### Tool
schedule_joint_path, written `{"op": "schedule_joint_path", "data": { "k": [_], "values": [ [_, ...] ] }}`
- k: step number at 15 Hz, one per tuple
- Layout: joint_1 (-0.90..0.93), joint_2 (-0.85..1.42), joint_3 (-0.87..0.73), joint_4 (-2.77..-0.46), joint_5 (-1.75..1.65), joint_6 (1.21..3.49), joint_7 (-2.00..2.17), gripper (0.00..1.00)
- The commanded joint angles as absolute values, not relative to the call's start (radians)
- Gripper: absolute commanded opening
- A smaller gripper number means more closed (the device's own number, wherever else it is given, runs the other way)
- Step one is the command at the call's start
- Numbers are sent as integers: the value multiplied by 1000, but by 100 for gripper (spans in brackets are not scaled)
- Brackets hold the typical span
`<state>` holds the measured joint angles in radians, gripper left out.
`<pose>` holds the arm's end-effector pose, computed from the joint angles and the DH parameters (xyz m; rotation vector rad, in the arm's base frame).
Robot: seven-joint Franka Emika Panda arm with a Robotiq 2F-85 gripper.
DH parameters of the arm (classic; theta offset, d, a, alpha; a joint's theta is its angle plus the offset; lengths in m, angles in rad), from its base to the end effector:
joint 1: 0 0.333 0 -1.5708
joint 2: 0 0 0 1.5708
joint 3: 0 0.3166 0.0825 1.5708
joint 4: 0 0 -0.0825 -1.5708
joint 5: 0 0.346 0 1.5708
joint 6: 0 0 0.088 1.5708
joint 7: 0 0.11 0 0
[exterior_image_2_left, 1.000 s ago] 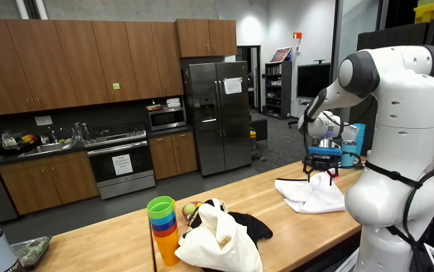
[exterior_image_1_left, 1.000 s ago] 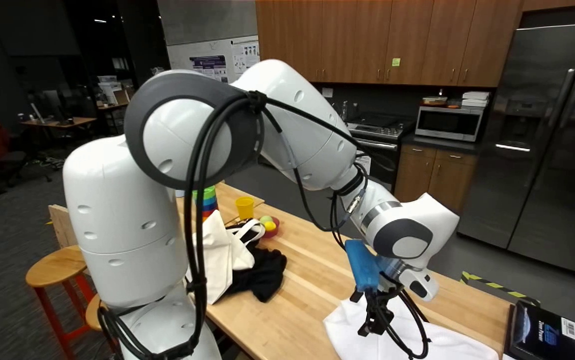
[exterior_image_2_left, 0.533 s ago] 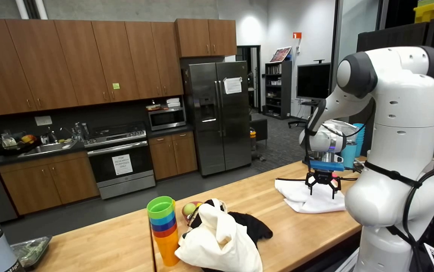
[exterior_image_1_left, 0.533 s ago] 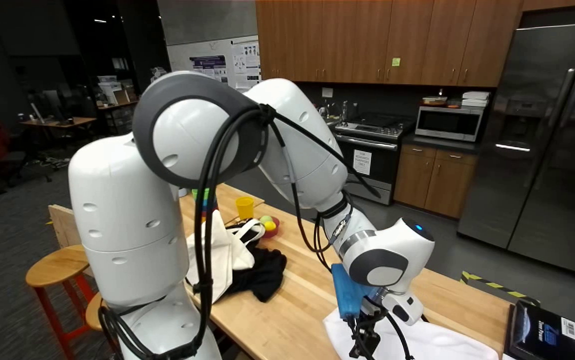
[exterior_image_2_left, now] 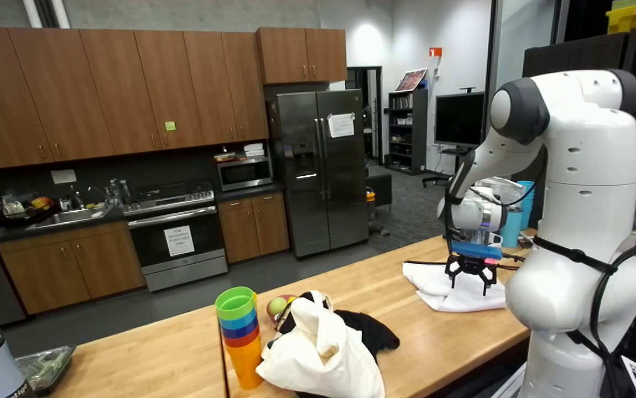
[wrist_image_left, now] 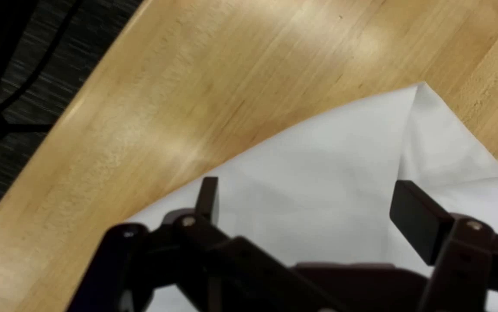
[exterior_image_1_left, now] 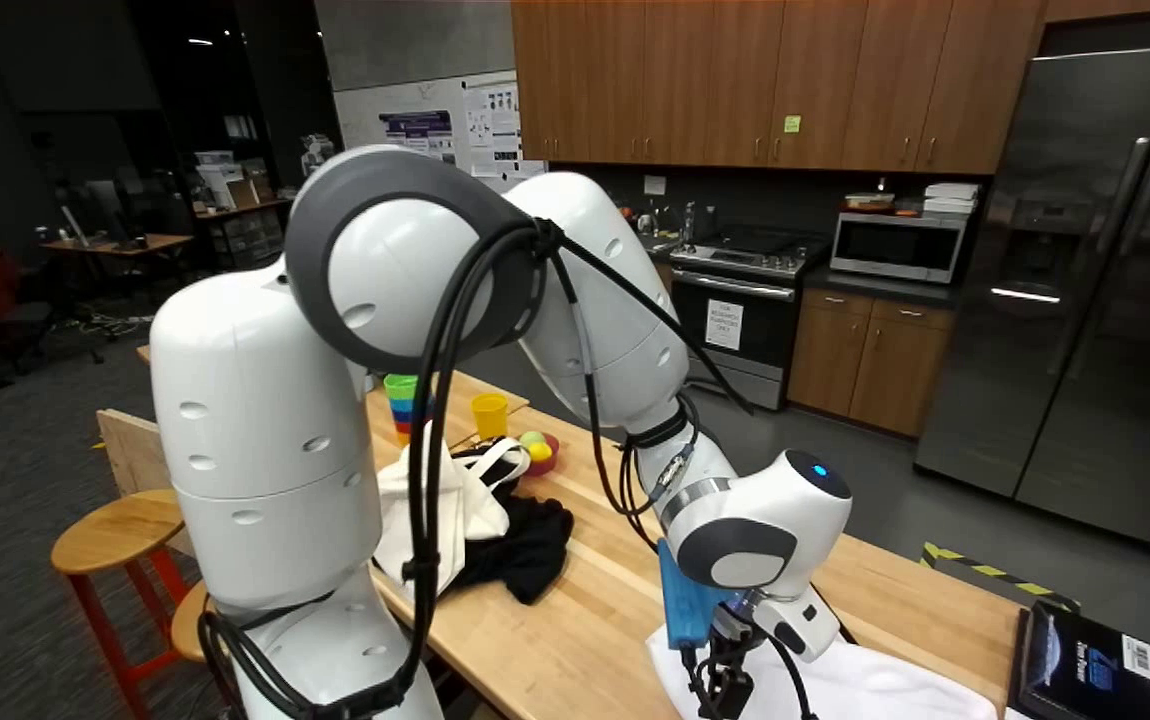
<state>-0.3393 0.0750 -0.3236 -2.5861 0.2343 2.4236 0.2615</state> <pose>0.3145 -0.2459 0.2478 -2.5188 1.5809 0.3043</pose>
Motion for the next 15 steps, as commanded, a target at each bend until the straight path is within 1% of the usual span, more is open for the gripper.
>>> {"op": "schedule_joint_path", "data": {
  "k": [1,7,8,9,11,14,15],
  "values": [
    [-315,132,-296,-2576,324,2502,256,100],
    [-282,184,-248,-2583,365,2575,246,100],
    [-281,190,-245,-2583,357,2571,237,75],
    [-280,192,-241,-2587,357,2577,232,74],
    [-277,192,-239,-2588,354,2571,239,61],
    [-279,184,-240,-2587,355,2557,236,38],
    [-280,182,-240,-2587,355,2557,237,29]
  ]
}}
